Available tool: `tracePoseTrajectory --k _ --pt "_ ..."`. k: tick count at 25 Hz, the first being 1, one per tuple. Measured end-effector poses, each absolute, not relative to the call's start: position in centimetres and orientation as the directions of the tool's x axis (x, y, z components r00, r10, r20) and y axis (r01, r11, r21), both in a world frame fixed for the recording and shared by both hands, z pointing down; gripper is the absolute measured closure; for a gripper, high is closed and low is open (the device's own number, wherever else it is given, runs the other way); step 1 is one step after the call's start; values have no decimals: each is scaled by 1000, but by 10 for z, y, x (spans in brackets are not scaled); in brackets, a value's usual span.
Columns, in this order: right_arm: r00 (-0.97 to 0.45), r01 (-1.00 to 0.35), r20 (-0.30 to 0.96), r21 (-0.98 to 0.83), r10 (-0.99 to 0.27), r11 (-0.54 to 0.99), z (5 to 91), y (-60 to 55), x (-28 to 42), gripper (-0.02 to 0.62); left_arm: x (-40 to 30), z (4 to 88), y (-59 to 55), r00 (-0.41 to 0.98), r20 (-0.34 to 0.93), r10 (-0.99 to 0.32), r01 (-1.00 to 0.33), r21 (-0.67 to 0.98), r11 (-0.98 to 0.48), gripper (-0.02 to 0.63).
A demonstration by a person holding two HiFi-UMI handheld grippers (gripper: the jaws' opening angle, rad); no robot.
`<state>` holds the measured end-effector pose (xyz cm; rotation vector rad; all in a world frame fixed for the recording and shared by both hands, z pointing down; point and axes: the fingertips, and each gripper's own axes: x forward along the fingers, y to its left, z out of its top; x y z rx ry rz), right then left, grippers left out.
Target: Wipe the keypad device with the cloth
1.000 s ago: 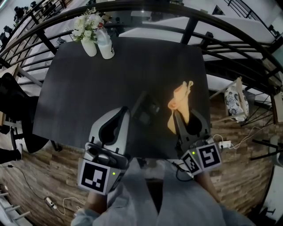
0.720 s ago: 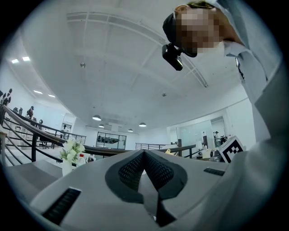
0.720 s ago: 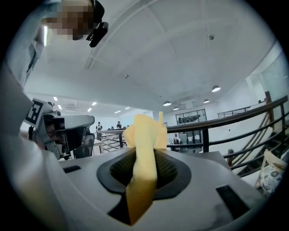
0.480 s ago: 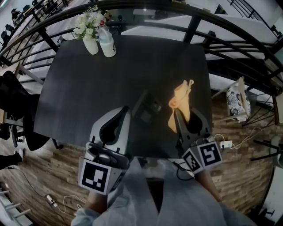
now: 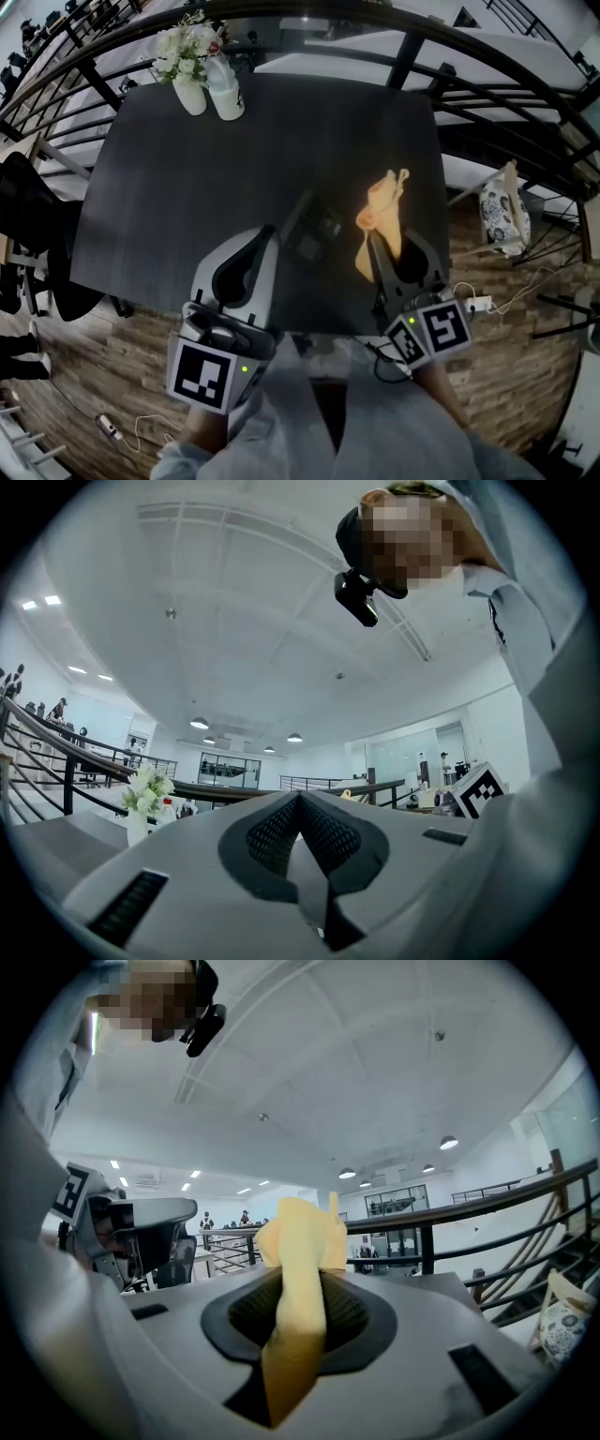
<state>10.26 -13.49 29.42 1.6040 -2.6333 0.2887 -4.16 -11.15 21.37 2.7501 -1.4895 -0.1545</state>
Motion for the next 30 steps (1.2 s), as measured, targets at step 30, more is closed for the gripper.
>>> tracePoseTrajectory --k 30 --pt "-498 -866 152 -142 -854 480 299 -138 91 495 -49 216 -111 521 -84 -849 -848 62 -526 593"
